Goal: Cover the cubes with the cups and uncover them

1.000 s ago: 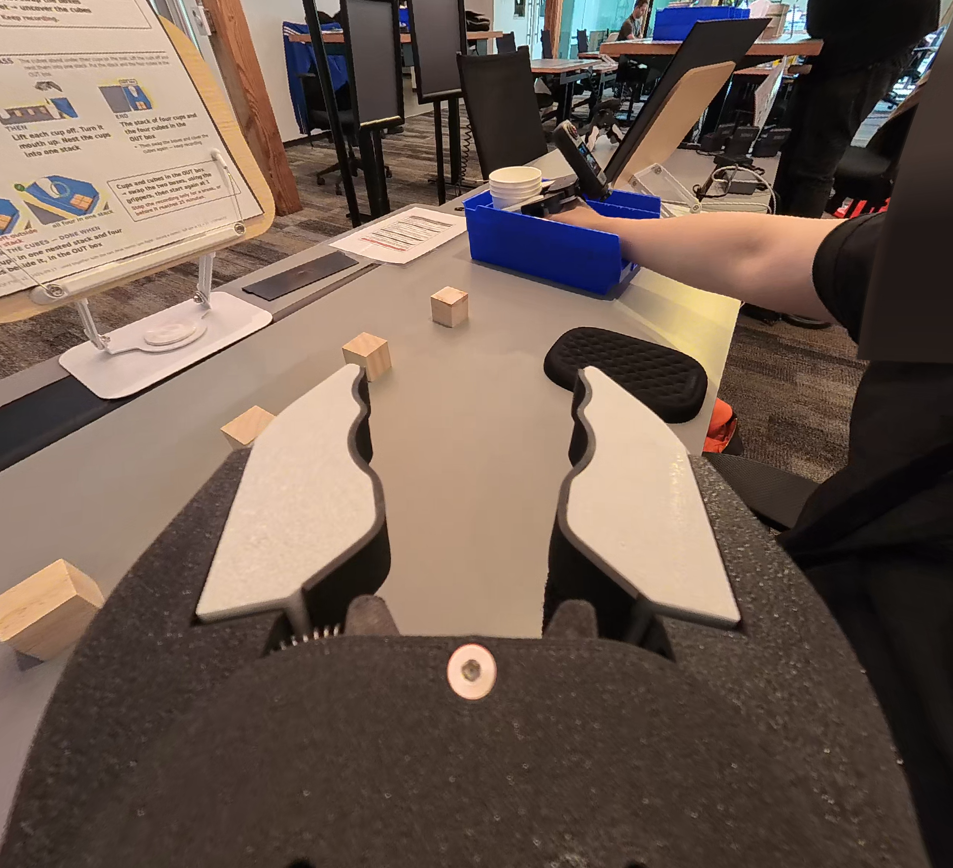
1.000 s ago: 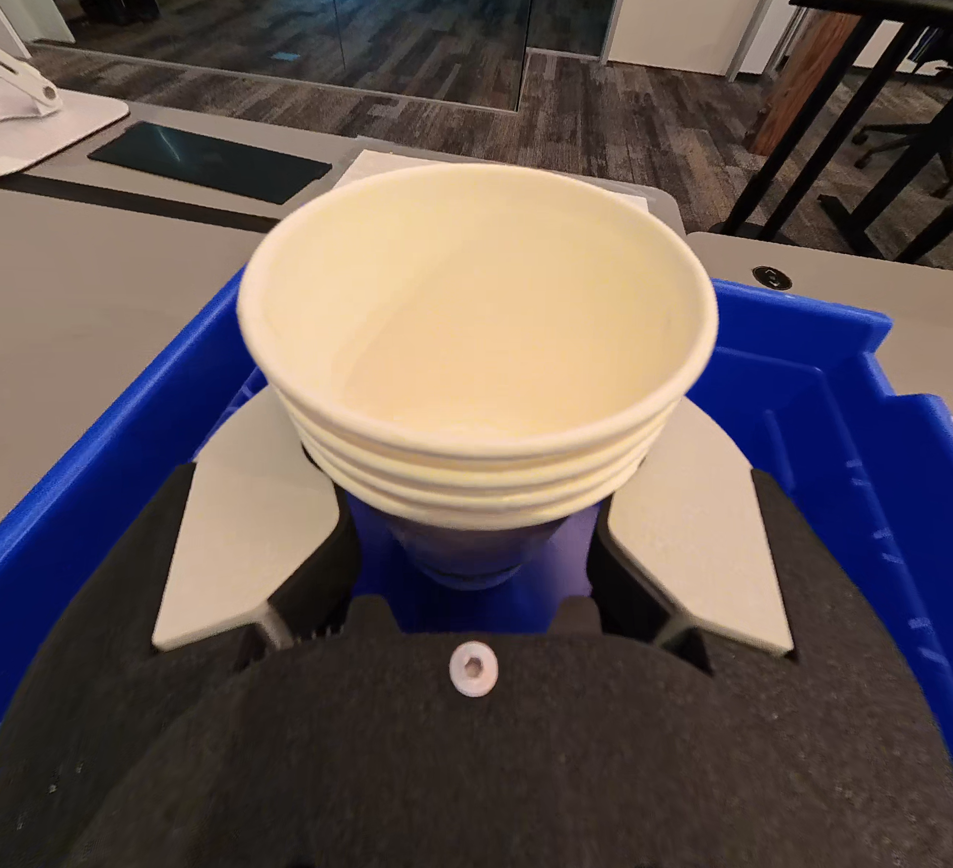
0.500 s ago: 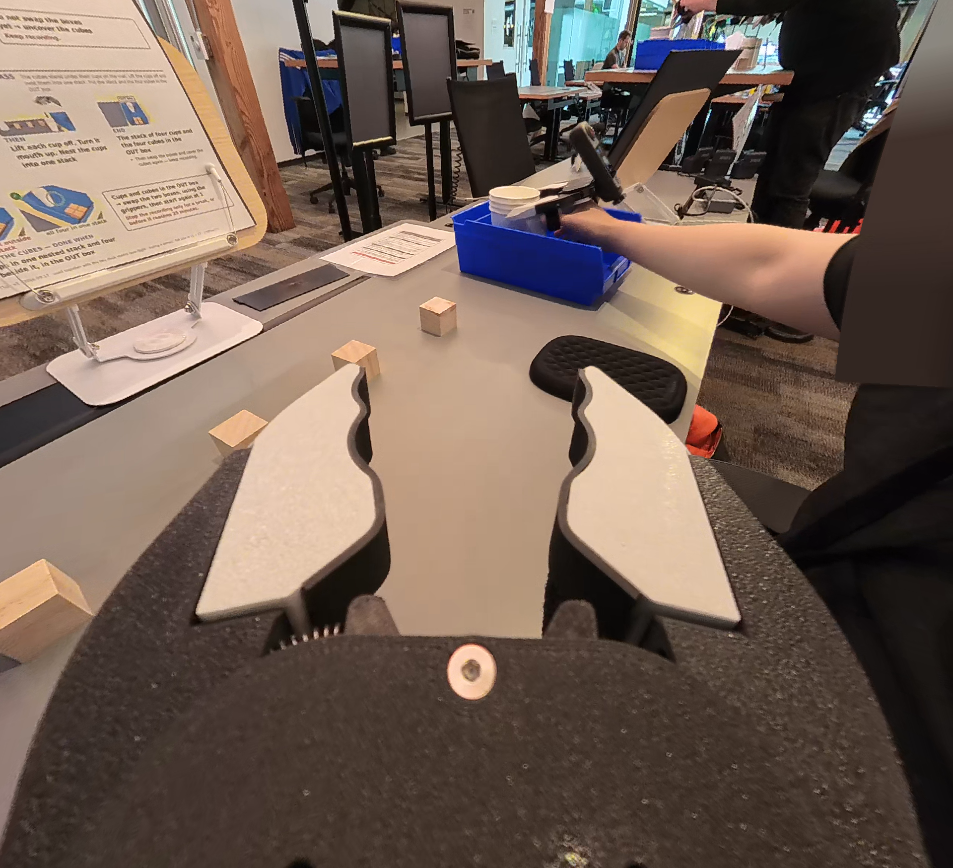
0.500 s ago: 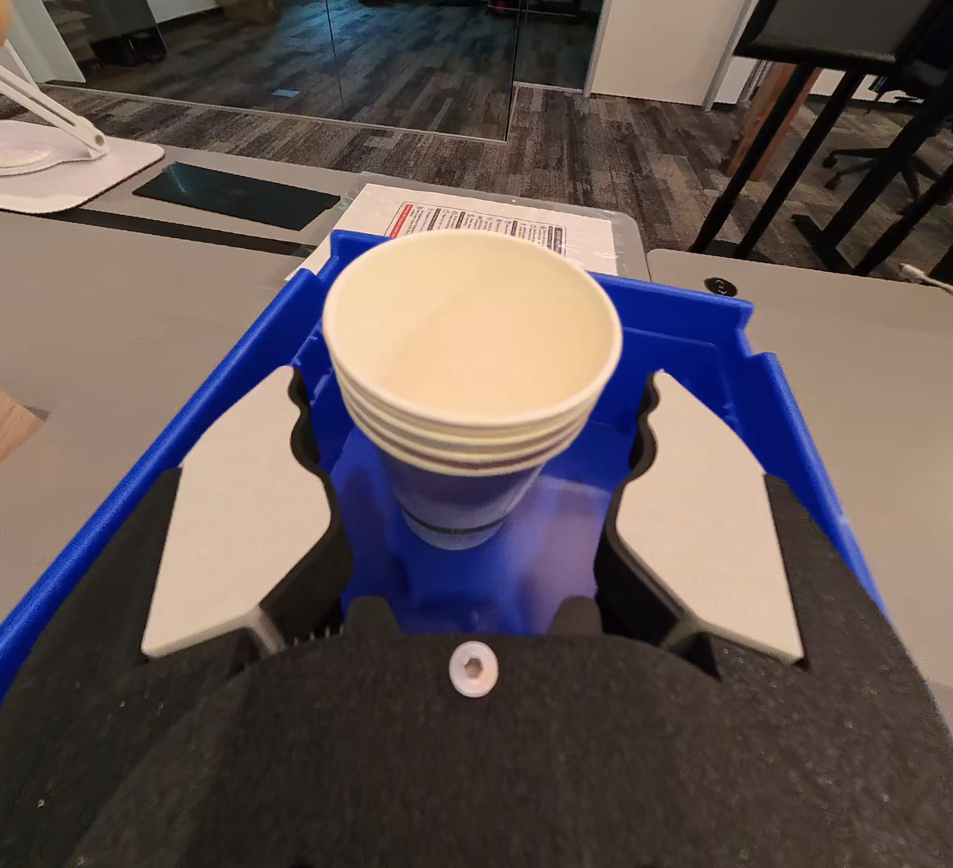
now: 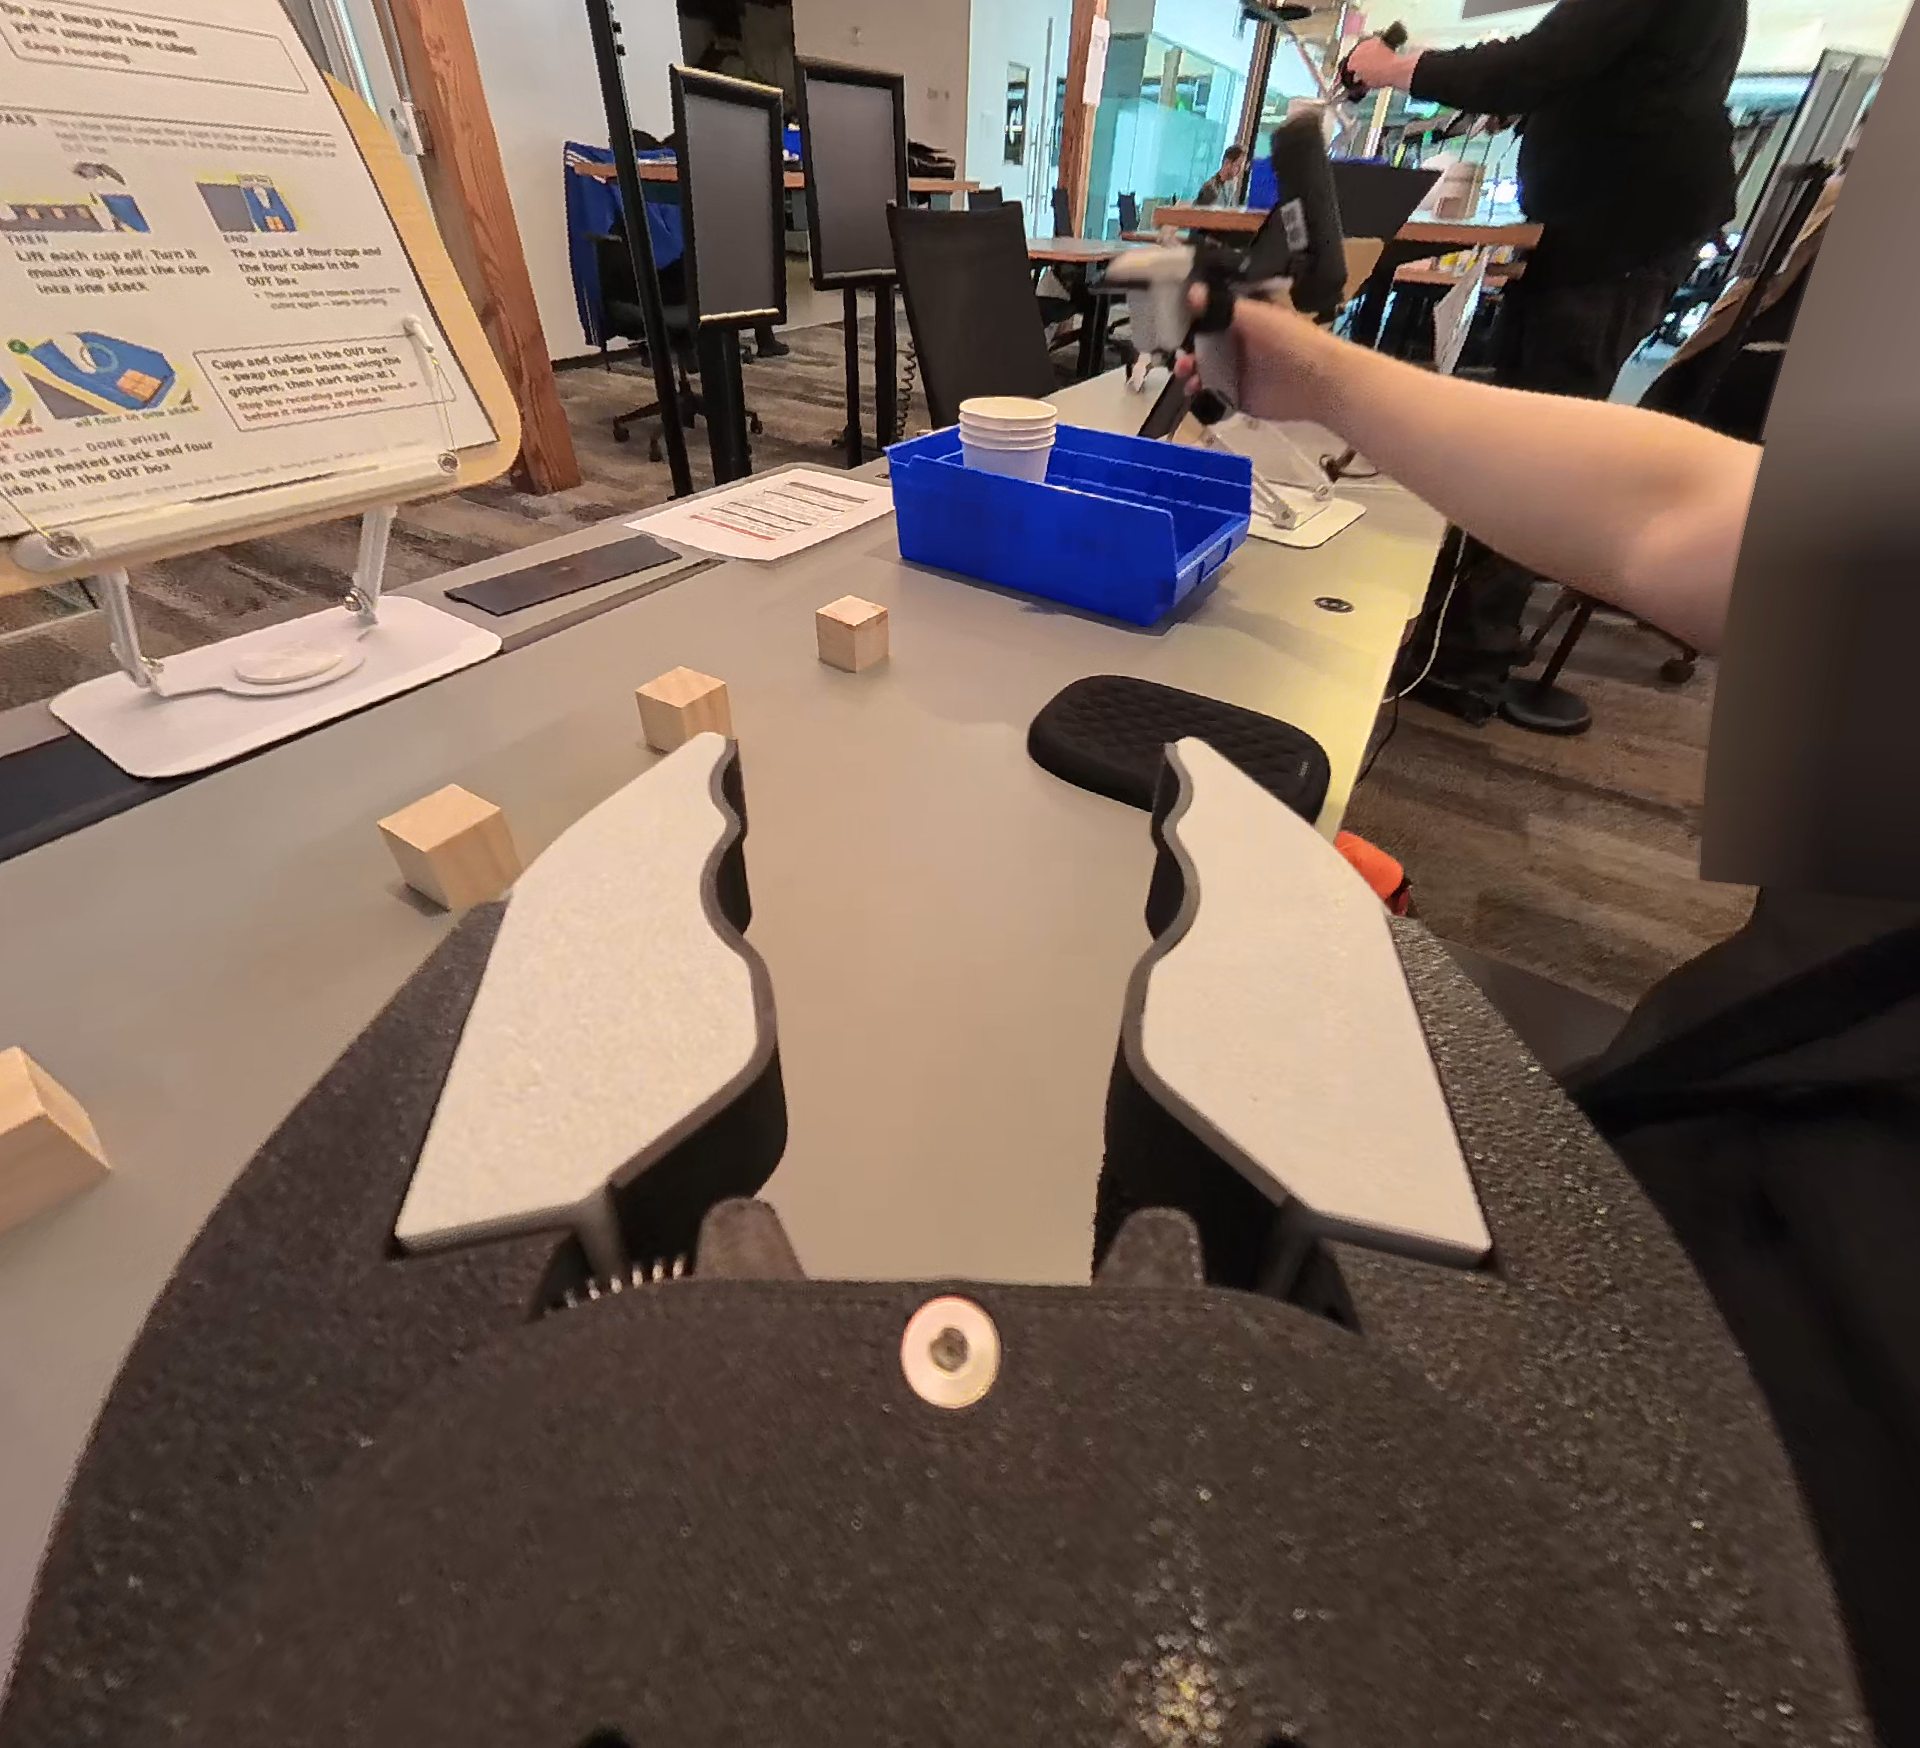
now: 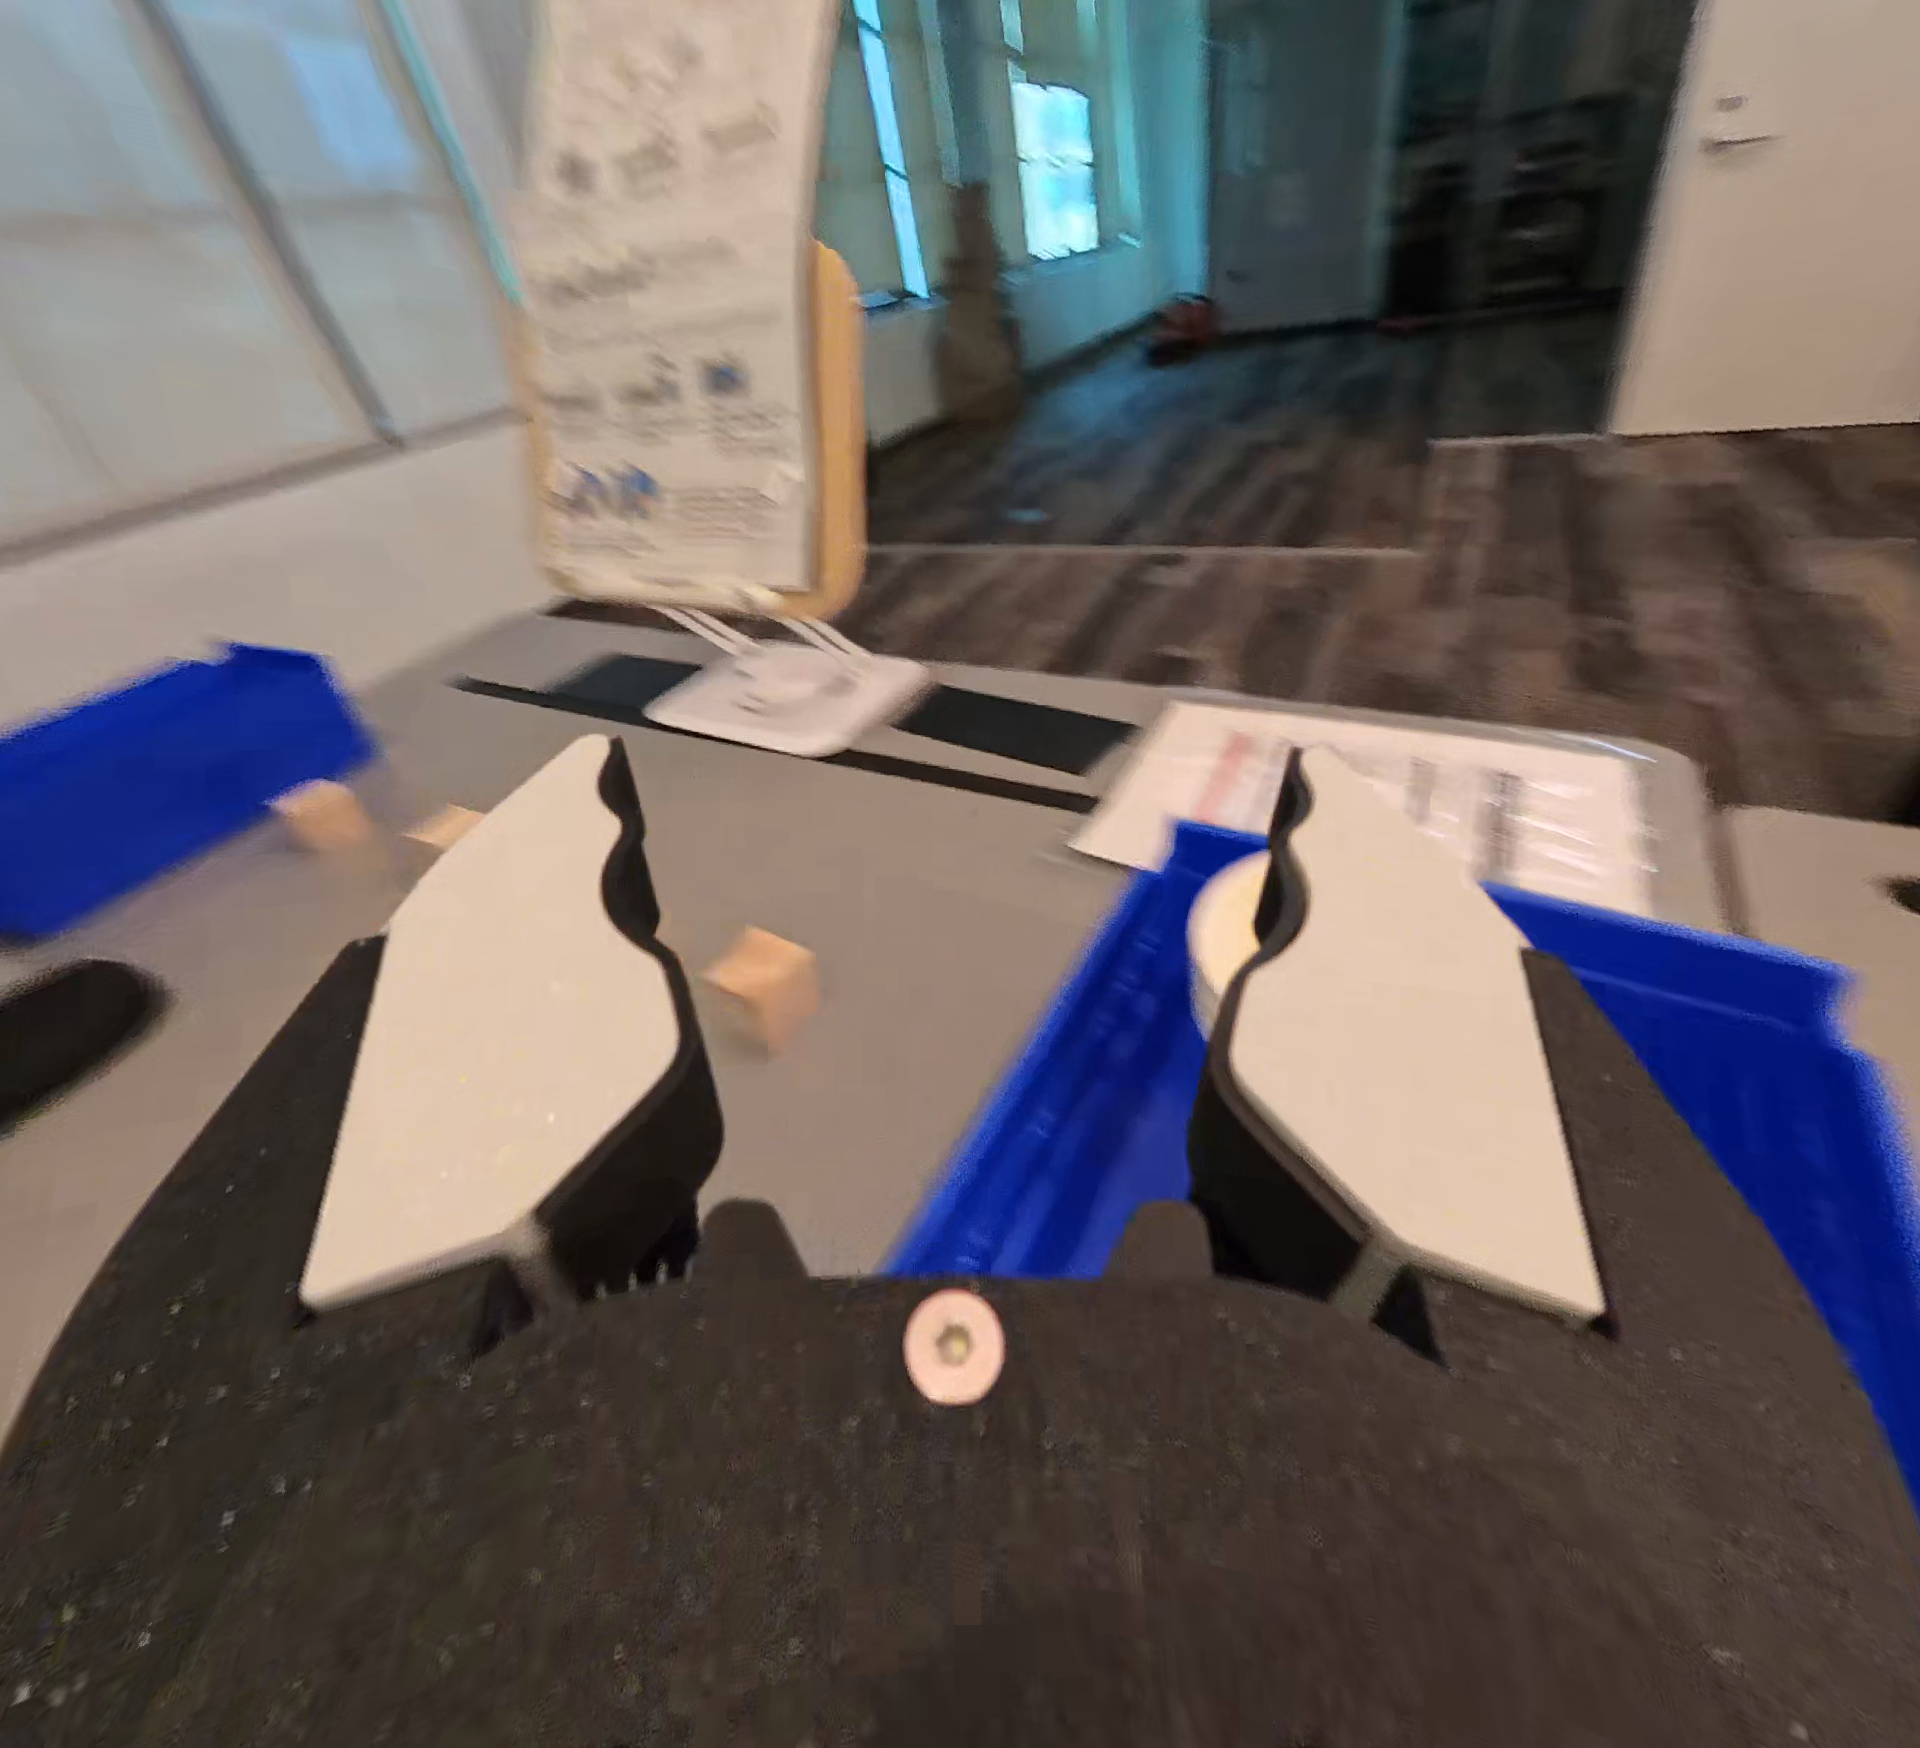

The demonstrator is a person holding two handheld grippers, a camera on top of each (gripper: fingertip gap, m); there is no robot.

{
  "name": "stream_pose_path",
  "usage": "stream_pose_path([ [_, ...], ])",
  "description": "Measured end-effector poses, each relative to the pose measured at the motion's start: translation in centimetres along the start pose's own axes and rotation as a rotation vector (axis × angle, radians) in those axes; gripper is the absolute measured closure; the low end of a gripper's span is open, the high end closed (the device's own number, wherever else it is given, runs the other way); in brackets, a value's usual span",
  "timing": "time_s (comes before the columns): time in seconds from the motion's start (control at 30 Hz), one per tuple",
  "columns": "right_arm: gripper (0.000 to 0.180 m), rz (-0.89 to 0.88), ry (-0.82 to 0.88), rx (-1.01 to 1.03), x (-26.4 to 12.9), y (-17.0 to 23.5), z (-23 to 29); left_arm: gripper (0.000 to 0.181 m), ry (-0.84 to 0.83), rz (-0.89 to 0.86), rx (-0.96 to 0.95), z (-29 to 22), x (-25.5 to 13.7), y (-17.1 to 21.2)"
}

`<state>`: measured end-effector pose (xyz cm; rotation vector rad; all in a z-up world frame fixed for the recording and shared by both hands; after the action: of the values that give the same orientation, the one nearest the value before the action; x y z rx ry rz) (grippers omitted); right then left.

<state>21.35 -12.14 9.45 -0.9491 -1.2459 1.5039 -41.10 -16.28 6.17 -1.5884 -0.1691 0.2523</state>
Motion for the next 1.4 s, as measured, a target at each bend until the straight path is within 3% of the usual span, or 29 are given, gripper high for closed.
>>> stream_pose_path([
  [0.13,0.071,-0.052,-0.118,0.005,-0.7,-3.2,4.4,0.106,0.005,-0.016,-0.019,-0.1,-0.9,0.5],
  [0.33,0.082,0.043,-0.325,-0.037,-0.1,-4.3,11.8,0.108,0.034,-0.044,-0.005,0.4,-0.9,-0.1],
  [0.4,0.095,0.08,-0.433,-0.039,0.2,-4.3,14.7,0.109,0.056,-0.045,0.01,0.6,-0.3,-0.6],
  [0.57,0.106,0.168,-0.588,-0.05,1.3,-4.1,20.3,0.109,0.11,-0.015,0.065,1.2,2.0,-1.8],
  [0.73,0.105,0.133,-0.687,-0.019,1.9,-5.4,23.7,0.109,0.155,0.029,0.134,2.8,5.0,-3.6],
  [1.0,0.105,0.187,-0.676,-0.04,2.7,-4.8,24.7,0.109,0.227,0.036,0.274,4.6,11.0,-9.7],
  [1.17,0.104,0.318,-0.597,-0.103,3.5,-2.8,24.2,0.11,0.285,-0.072,0.308,4.6,13.9,-13.6],
  [1.3,0.103,0.409,-0.5,-0.163,4.6,-0.9,23.5,0.118,0.407,-0.144,0.177,4.3,15.8,-13.9],
  [1.4,0.106,0.5,-0.389,-0.237,5.7,1.1,22.2,0.116,0.405,-0.07,0.128,5.1,17.6,-12.3],
])
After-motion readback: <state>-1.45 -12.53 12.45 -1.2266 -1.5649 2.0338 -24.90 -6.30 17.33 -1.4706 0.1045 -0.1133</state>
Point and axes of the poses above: each gripper's, where its closed fingertips meet, x out along the fingers, y out of its underside, z = x × y across the jaws, the point moved 4 cm from there along -x, back along the fingers, and after that the axes turned 1 degree about x, right-handed, at the moved point
